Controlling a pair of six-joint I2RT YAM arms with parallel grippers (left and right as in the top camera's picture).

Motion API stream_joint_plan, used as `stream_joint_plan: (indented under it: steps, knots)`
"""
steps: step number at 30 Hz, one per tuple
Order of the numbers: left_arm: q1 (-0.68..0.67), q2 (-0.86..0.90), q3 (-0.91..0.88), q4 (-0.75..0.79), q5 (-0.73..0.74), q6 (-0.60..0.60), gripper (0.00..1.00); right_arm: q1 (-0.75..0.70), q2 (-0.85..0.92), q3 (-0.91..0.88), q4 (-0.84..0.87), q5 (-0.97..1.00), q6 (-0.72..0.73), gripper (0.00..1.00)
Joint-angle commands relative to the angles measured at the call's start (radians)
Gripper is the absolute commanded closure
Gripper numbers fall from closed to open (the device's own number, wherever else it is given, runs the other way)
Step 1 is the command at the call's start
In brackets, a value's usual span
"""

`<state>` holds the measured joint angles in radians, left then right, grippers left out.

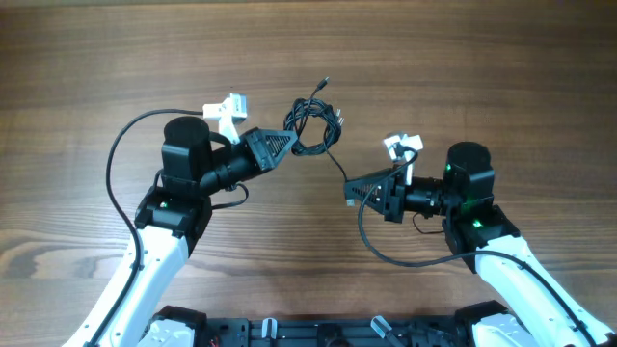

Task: Untangle cables

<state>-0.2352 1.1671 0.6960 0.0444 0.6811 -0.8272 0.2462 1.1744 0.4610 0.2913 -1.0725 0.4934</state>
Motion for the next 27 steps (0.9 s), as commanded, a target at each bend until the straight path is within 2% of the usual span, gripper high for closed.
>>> stream_joint_plan:
  steps: [1, 7, 10, 13, 15, 19, 23, 27]
  knots:
    - [0.003, -0.002, 0.019, 0.005, -0.078, 0.019, 0.96, 0.003, 0.000, 0.010, 0.109, -0.072, 0.141, 0.95]
    - [-0.042, -0.002, 0.019, 0.005, -0.083, 0.125, 0.96, 0.003, 0.000, 0.011, 0.434, -0.008, 0.385, 0.95]
    - [-0.104, -0.002, 0.019, 0.005, -0.115, 0.201, 0.96, 0.003, 0.000, 0.029, 0.444, 0.084, 0.450, 0.95]
    - [-0.157, -0.002, 0.019, 0.005, -0.205, 0.203, 0.96, 0.035, 0.000, 0.031, 0.442, 0.163, 0.486, 0.95]
    - [-0.185, -0.002, 0.019, 0.005, -0.240, 0.203, 0.96, 0.093, 0.000, 0.031, 0.400, 0.290, 0.505, 0.95]
    - [-0.229, -0.002, 0.019, 0.004, -0.253, 0.203, 0.96, 0.128, 0.000, 0.031, 0.370, 0.501, 0.591, 0.95]
    - [-0.258, -0.002, 0.019, -0.044, -0.252, 0.202, 0.96, 0.128, 0.000, 0.031, 0.358, 0.681, 0.504, 0.96]
    - [-0.259, -0.002, 0.019, -0.052, -0.182, 0.076, 0.96, 0.147, 0.000, 0.031, 0.312, 0.818, 0.338, 0.95]
